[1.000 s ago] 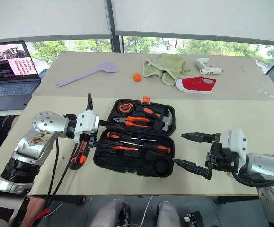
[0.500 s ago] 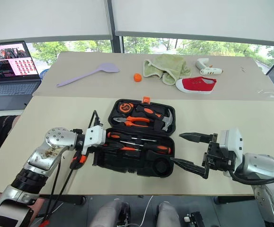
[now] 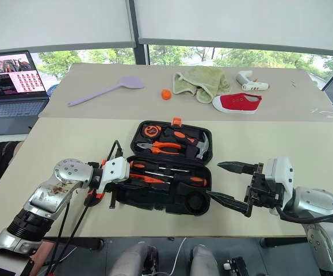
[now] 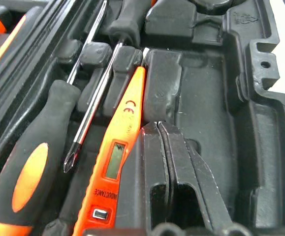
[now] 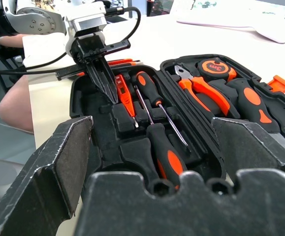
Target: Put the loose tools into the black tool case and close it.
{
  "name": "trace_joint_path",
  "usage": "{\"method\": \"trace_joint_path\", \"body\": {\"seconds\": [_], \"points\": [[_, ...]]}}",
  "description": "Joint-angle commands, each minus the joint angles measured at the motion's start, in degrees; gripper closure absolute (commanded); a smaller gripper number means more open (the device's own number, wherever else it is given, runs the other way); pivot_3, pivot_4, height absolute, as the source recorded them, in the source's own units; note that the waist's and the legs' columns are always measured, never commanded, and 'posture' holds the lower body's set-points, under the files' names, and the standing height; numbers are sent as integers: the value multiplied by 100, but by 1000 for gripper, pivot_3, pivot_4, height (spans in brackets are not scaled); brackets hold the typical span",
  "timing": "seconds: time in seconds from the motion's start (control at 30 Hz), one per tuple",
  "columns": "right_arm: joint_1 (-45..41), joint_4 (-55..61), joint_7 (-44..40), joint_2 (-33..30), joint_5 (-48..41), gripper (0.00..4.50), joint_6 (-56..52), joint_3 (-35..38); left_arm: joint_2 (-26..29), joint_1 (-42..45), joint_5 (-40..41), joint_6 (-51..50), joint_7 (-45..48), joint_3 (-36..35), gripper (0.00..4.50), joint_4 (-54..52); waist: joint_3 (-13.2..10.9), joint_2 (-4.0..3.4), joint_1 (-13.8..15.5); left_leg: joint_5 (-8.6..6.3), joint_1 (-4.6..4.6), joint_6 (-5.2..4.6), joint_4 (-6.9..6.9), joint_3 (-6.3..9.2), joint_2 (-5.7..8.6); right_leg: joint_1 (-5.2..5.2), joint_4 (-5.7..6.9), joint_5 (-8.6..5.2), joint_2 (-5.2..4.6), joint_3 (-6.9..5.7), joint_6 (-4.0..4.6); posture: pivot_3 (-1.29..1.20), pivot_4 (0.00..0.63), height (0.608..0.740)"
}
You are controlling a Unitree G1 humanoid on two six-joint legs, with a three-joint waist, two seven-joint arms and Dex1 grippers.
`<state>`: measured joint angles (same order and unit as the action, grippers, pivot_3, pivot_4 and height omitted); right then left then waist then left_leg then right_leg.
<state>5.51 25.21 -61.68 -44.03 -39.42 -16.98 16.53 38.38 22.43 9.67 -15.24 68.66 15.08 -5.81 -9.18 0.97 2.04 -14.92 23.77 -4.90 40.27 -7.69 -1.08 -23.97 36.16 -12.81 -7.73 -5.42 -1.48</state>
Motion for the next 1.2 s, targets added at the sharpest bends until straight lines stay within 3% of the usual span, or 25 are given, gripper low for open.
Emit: {"method": "trace_joint_path", "body": {"seconds": [0.03,0.23,0.57,0.67,0.8,0.97,1.1,1.2], "points": [[-73,29,17,33,-50,0,52,67,-177,66,408,35,-110,-388,4437,-73,0,1,2,0,0,0,0,0,0,-1,0,0,0,1,0,0,150,740],[-30,-1,-6,22,-42,0,60,96,-50,-3,479,74,-148,-648,4437,-14,0,1,3,0,2,0,1,0,0,-1,0,0,-1,0,0,0,150,740],[-111,-110,-41,34,10,0,110,32,-134,-11,-27,485,-244,-231,4437,503,0,0,9,0,1,0,1,-1,2,1,0,1,-2,-1,0,0,150,740],[-106,-274,-155,17,106,0,288,112,-176,-116,349,321,-466,-709,4437,306,0,0,9,0,0,0,2,0,1,1,0,1,-2,-1,1,0,150,740],[-105,-609,-343,73,342,0,820,246,23,-646,1051,324,-411,-1599,3259,-124,0,1,-34,0,2,-1,0,0,-1,-4,1,1,-2,1,1,0,150,740],[75,-1213,-904,62,554,0,1641,393,521,-2183,1803,215,-478,-3698,1503,-460,-1,0,-174,3,-2,7,-10,-2,-12,-6,-3,0,-1,1,3,0,150,740],[155,-1706,-1367,61,503,0,1942,397,620,-3543,1697,414,-682,-5224,27,-101,-1,0,-189,3,-14,8,-16,-2,-13,2,-7,-1,-6,1,3,0,150,740],[99,-1905,-1480,102,429,0,1958,351,540,-4381,1553,450,-913,-5946,27,135,-2,2,-177,-2,-32,5,-30,-2,-12,-1,-14,-2,-20,-1,4,0,150,740]]}}
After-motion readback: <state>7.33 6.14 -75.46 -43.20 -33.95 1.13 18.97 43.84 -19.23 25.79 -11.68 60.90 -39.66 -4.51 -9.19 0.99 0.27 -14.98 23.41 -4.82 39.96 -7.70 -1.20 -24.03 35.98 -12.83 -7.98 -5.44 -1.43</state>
